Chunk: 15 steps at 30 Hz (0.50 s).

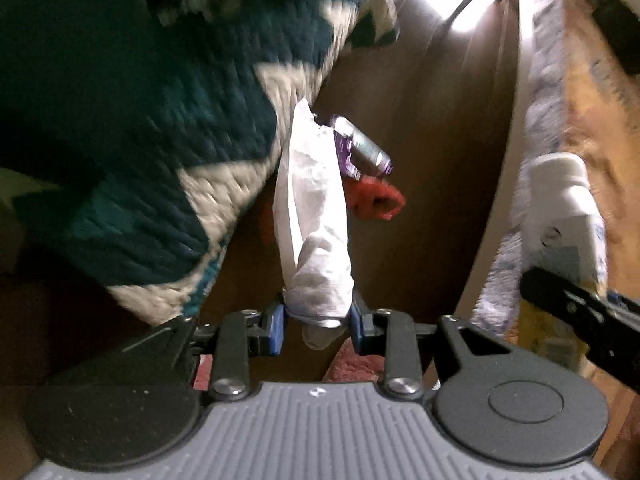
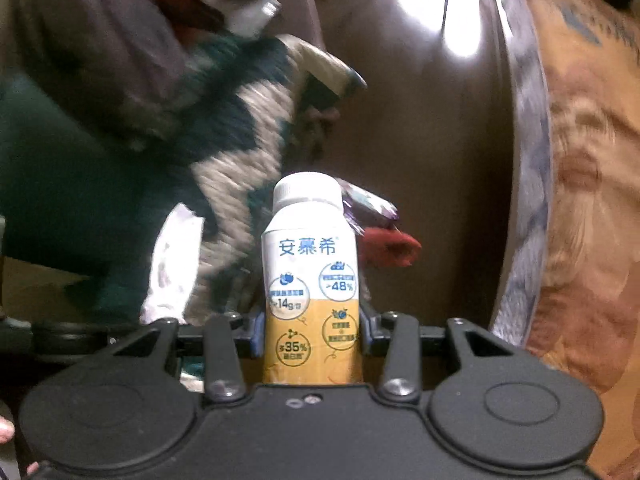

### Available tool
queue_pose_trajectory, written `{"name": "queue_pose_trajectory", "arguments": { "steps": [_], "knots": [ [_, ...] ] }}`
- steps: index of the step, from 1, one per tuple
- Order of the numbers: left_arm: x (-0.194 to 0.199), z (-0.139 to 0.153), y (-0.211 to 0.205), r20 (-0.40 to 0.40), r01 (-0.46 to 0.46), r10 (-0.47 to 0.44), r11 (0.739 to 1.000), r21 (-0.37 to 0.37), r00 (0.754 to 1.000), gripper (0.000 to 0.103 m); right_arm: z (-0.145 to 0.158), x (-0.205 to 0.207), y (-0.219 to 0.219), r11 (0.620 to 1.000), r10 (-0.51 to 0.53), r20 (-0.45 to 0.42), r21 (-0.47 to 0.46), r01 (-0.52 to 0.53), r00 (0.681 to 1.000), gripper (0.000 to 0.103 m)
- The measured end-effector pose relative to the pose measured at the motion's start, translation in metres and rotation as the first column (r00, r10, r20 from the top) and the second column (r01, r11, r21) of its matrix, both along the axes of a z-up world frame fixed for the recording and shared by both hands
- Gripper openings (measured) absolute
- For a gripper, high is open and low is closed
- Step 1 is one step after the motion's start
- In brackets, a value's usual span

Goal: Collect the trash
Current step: 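Carry sock and bottle to the green bin and release both inside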

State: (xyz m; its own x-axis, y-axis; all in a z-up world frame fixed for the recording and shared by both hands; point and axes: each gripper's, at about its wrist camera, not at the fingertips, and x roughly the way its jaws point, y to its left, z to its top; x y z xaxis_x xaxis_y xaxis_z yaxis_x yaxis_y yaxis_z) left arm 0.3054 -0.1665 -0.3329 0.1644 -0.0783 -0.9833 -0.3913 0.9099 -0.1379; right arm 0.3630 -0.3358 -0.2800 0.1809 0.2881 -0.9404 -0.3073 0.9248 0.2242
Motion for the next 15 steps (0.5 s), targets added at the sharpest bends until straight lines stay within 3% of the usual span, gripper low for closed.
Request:
{"name": "queue_pose_trajectory", "arguments": {
  "steps": [8,15],
  "knots": [
    [-0.031,0.138,0.045,0.145,-0.004,-0.007,0.997,0.075,0.989,0.03,0.13,-0.014,0.072,0.988,0.115,0.135,0.083,-0.127,0.984,0.041],
    [-0.051,0.204,0.11,0.234,-0.058,0.031,0.993,0.107,0.972,0.031,0.198,-0.023,0.142,0.966,0.19,0.225,0.129,-0.223,0.956,0.041]
  ]
}}
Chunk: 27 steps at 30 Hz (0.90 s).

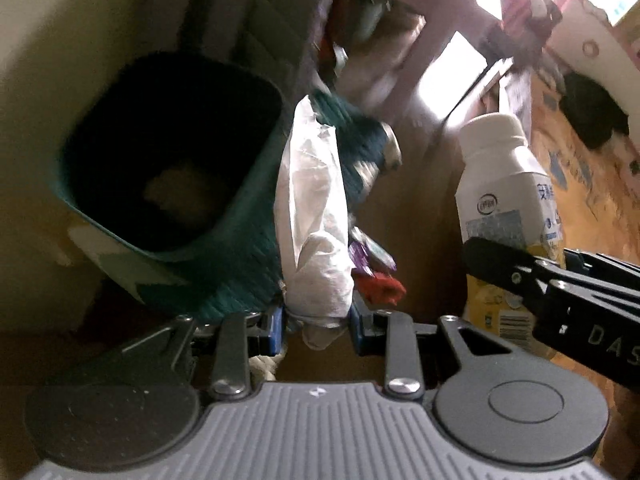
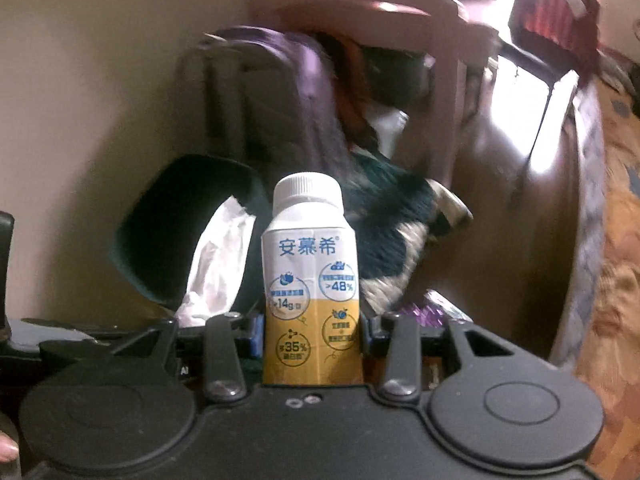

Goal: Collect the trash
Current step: 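Carry sock and bottle to the green bin and release both inside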

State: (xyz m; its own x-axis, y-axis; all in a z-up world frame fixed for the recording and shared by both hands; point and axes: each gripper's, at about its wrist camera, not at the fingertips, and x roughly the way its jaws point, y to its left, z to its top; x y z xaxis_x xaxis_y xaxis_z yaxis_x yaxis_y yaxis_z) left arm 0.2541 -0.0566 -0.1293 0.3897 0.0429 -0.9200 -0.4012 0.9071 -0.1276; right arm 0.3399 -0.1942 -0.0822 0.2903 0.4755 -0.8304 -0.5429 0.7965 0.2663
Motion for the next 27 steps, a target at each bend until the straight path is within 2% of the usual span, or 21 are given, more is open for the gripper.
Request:
{"name": "queue_pose_trajectory", "arguments": {
  "steps": [5,10,14,18,23,27],
  "knots": [
    [-0.008,0.03,0.06,0.032,-0.053,0.051,0.997,0.053,0.998,0.031,0.022,0.0,0.058,0.997,0.076,0.036,0.012,-0.077,0.996,0.041],
    [-0.001,0.037,0.113,0.026,-0.059,0.057,0.996,0.065,0.998,0.031,0.024,0.006,0.115,0.991,0.133,0.035,0.031,-0.134,0.991,0.041],
    [0.01,0.025,0.15,-0.014,-0.083,0.084,0.994,0.071,0.996,0.031,0.013,0.007,0.157,0.982,0.19,0.076,-0.016,-0.19,0.979,0.041],
    [0.022,0.009,0.17,-0.056,-0.081,0.087,0.992,0.093,0.995,0.031,-0.002,0.01,0.193,0.974,0.221,0.056,-0.057,-0.218,0.974,0.041],
    [0.037,-0.013,0.179,-0.123,-0.028,0.045,0.99,0.136,0.991,0.031,-0.033,0.012,0.22,0.966,0.239,0.026,-0.107,-0.235,0.971,0.041],
    [0.045,-0.032,0.187,-0.159,-0.023,0.04,0.994,0.107,0.986,0.031,-0.055,0.014,0.234,0.96,0.235,-0.009,-0.154,-0.233,0.972,0.041]
  ]
}}
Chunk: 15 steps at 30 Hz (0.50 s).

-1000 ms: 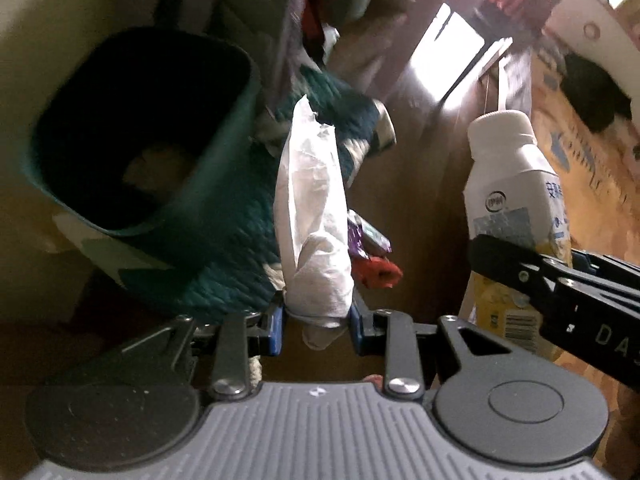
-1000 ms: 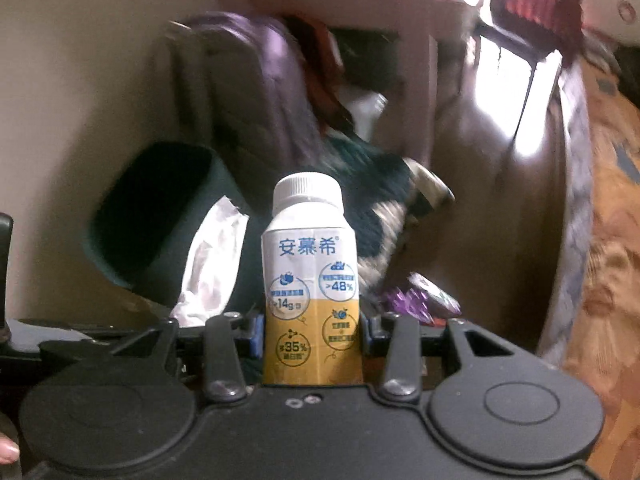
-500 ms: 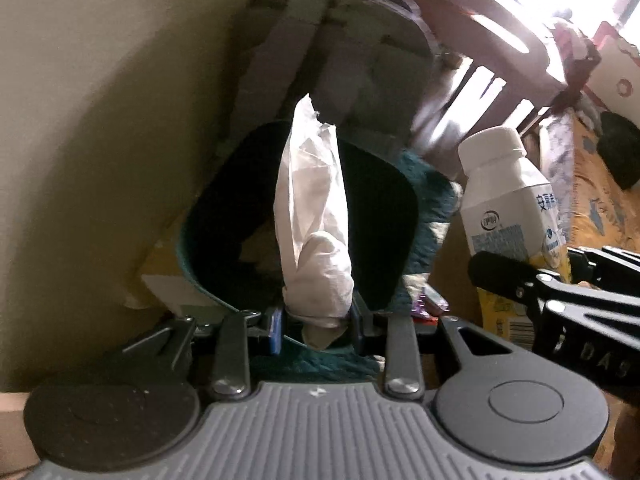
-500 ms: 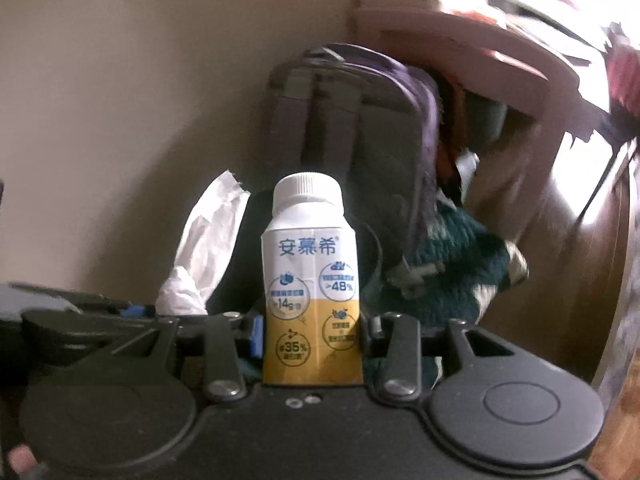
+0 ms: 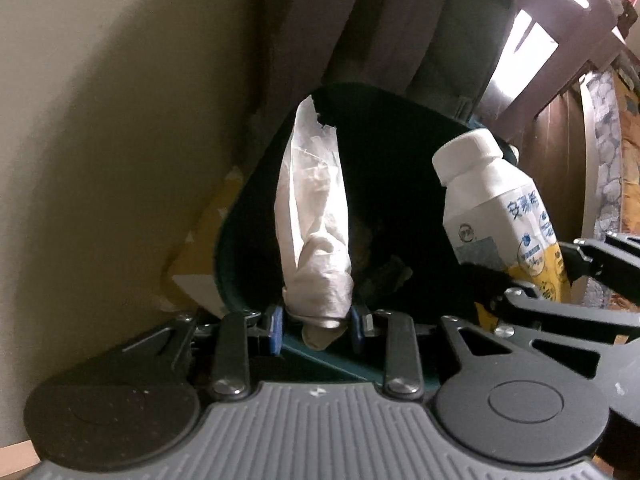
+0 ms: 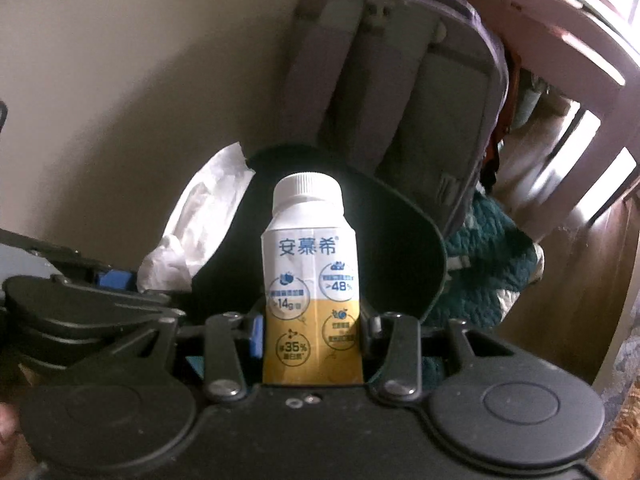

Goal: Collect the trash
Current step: 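Carry sock and bottle to the green bin and release both inside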

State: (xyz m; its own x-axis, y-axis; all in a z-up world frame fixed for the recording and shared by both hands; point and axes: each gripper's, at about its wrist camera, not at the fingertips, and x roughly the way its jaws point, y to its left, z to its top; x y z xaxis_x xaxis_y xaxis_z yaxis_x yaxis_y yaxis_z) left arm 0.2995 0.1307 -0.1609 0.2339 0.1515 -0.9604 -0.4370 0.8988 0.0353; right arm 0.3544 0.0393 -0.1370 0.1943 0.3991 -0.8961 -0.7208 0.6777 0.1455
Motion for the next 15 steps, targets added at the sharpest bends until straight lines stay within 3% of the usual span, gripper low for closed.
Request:
{"name": "queue_pose_trajectory", "arguments": {
  "steps": [6,12,15],
  "knots": [
    [0.012,-0.022,0.0,-0.078,0.037,-0.037,0.999,-0.004,0.996,0.031,-0.024,0.001,0.008,0.998,-0.006,-0.042,-0.065,0.003,0.999,0.041],
    [0.021,-0.035,0.007,-0.098,0.026,-0.03,0.999,-0.042,0.995,0.031,-0.036,0.002,0.012,0.994,-0.019,-0.055,-0.111,0.013,0.998,0.042],
    [0.023,-0.038,0.01,-0.107,0.02,-0.026,0.999,-0.05,0.994,0.037,-0.039,0.005,0.009,0.994,-0.044,-0.078,-0.105,0.036,0.996,0.045]
  ]
}}
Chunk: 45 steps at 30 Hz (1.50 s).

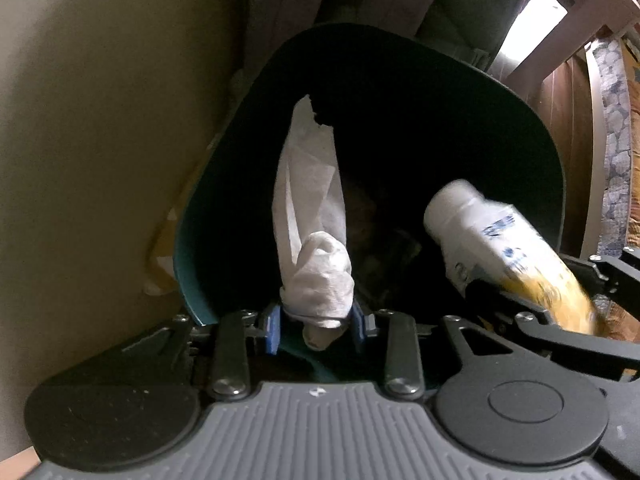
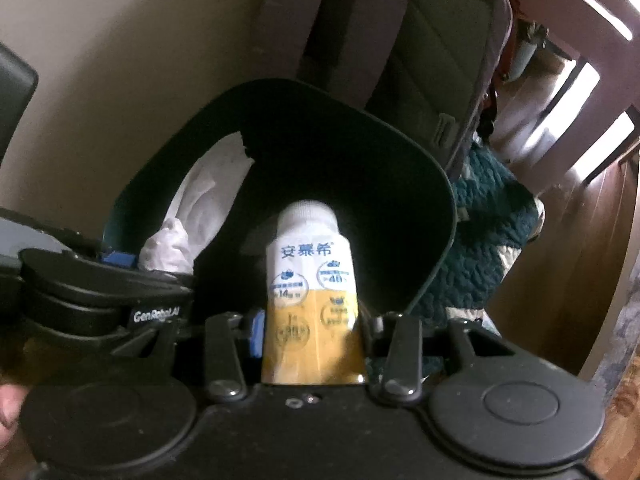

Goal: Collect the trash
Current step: 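Carry sock and bottle to the green bin and release both inside, then move both tools back down toward the remaining floor trash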

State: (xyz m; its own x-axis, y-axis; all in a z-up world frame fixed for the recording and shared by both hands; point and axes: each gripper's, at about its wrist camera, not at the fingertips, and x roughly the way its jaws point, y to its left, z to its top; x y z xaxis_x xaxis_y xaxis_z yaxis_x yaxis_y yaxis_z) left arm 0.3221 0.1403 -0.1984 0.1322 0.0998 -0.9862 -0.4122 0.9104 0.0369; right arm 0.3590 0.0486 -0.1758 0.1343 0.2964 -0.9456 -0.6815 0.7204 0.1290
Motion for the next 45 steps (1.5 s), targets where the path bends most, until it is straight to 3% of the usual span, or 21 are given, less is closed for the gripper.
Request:
{"name": "queue_pose_trajectory", "arguments": {
  "steps": [6,10,15,22,27,32,37,42,45],
  "knots": [
    [-0.004,-0.002,0.01,0.027,0.001,-0.001,1.0,-0.006,1.0,0.065,0.003,0.005,-0.008,0.999,-0.034,-0.011,0.024,0.034,0.999,0.047],
    [-0.008,0.002,0.01,0.05,0.006,-0.006,1.0,-0.011,0.999,0.065,0.007,0.007,-0.019,0.998,-0.043,-0.033,0.053,0.045,0.999,0.055],
    [-0.011,0.013,0.011,0.09,0.024,-0.022,1.0,-0.017,0.996,0.067,0.023,0.001,-0.032,0.996,-0.031,-0.003,0.081,0.031,1.0,0.058],
    [-0.039,0.055,0.002,0.179,0.082,-0.087,0.996,0.033,0.98,0.067,0.059,-0.014,-0.058,0.985,-0.042,0.032,0.167,0.036,0.999,0.062],
    [-0.055,0.086,-0.014,0.252,0.134,-0.152,0.987,0.086,0.956,0.067,0.086,-0.027,-0.079,0.972,-0.068,0.053,0.23,0.054,0.996,0.065],
    [-0.068,0.108,-0.04,0.316,0.17,-0.206,0.976,0.14,0.926,0.067,0.106,-0.036,-0.11,0.951,-0.113,0.095,0.297,0.08,0.989,0.076],
    [-0.074,0.121,-0.078,0.39,0.188,-0.235,0.97,0.155,0.891,0.079,0.115,-0.035,-0.159,0.929,-0.171,0.105,0.347,0.125,0.98,0.081],
    [-0.059,0.117,-0.129,0.423,0.191,-0.222,0.975,0.114,0.878,0.082,0.112,-0.018,-0.22,0.924,-0.211,0.137,0.351,0.151,0.968,0.087],
    [-0.042,0.099,-0.161,0.417,0.17,-0.201,0.979,0.111,0.886,0.082,0.101,-0.002,-0.262,0.925,-0.219,0.149,0.345,0.157,0.964,0.092]
  ]
}}
